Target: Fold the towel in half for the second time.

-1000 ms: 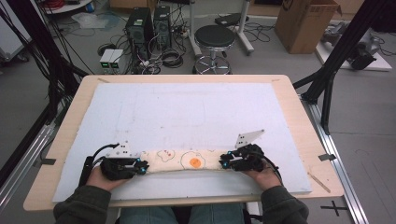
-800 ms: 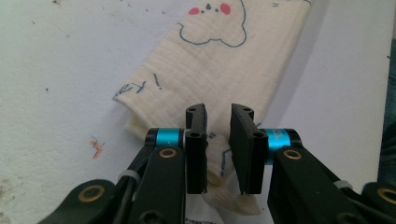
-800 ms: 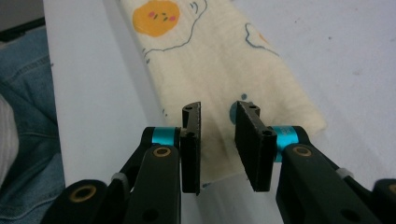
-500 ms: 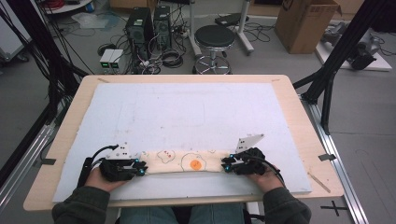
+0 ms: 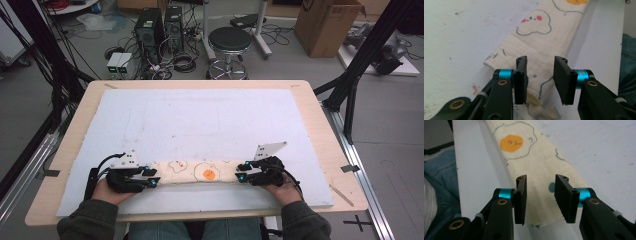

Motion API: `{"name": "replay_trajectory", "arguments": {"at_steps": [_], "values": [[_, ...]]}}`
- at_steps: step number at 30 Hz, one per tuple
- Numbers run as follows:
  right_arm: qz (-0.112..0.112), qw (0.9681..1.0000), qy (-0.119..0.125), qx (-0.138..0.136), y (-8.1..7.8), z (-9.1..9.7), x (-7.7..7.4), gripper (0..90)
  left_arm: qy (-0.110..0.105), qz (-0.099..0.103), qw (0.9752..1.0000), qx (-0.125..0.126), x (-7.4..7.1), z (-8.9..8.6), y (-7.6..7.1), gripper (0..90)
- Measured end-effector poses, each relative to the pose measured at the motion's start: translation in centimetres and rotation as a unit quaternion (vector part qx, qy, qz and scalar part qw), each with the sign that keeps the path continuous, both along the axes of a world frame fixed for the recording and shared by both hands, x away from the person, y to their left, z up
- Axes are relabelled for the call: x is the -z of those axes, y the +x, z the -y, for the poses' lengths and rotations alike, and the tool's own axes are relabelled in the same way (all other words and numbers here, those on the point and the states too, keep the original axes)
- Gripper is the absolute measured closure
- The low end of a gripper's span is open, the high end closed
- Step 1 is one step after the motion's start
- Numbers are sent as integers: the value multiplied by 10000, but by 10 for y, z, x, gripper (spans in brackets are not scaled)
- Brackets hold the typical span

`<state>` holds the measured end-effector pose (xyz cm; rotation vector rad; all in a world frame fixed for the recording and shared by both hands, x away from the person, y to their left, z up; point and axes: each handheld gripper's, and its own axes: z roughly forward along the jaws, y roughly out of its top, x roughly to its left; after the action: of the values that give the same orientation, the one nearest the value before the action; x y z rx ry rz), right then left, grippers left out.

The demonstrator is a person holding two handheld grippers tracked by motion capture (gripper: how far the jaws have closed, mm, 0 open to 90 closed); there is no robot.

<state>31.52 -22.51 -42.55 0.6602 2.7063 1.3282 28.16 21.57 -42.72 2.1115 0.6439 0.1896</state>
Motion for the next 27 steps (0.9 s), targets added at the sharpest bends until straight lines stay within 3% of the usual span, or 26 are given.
{"name": "replay_trajectory", "arguments": {"at_steps": [8,15,20,27], "values": [[-22,9996,195,212,4,4,-3,538,-306,105,9992,-239,-7,-6,4,547],[-106,9982,236,548,17,6,-5,460,-354,261,9966,-692,-5,-11,18,499],[-283,9965,199,755,28,9,-2,438,-251,150,9959,-851,-4,-10,29,503],[-454,9945,113,934,38,11,1,441,-76,-185,9966,-800,2,-5,40,547]]}}
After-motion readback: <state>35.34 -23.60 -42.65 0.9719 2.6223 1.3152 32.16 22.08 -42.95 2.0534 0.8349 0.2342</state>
